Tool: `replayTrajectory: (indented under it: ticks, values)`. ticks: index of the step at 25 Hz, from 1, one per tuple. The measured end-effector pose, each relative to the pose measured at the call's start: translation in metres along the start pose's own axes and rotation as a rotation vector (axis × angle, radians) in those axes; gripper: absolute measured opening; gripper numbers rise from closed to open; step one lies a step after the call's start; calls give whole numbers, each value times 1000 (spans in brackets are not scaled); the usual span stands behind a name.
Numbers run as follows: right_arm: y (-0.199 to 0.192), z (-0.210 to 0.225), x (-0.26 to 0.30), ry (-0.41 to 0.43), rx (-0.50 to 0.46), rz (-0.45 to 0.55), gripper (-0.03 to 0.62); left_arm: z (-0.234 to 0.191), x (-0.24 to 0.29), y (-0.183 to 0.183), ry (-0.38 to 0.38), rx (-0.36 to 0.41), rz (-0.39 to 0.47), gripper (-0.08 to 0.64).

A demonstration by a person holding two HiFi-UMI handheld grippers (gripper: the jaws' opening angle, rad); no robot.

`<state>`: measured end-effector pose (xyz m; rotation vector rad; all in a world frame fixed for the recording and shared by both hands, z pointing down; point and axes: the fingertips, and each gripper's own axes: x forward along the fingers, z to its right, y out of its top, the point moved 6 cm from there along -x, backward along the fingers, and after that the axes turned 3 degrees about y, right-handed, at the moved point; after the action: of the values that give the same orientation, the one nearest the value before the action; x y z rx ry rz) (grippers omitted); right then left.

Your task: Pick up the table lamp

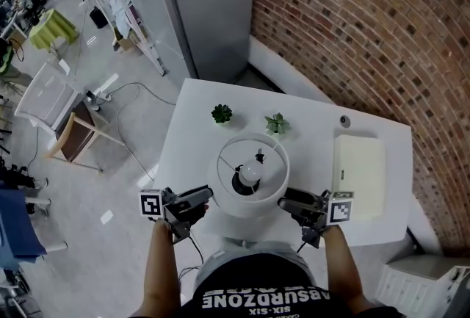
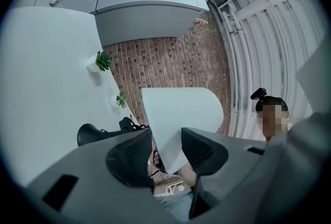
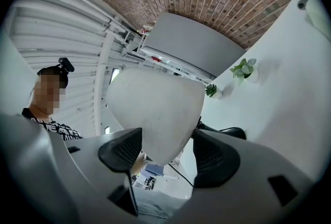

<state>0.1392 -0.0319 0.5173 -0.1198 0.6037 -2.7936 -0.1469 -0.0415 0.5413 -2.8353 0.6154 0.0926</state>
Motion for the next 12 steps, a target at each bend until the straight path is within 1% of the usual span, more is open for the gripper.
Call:
replayTrajectory:
  ticks: [2,4,6,8,12]
  values:
    - [3,-5,3,-3,-3,18,299,0,1,0,-6,-17,23,175]
    - [8,-17,10,-6,-19,42,298,-1,0,1,-16,1,47,172]
    - [6,-8,6,-15,-27,58,295,0,-1,3,-22,25,68,170]
    - [2,2,0,-22,-29,62,291,-1,-3,4,-8,38,70,167]
    - [1,3,0,-31,-47,68,284,-1,-3,1,20,41,64,167]
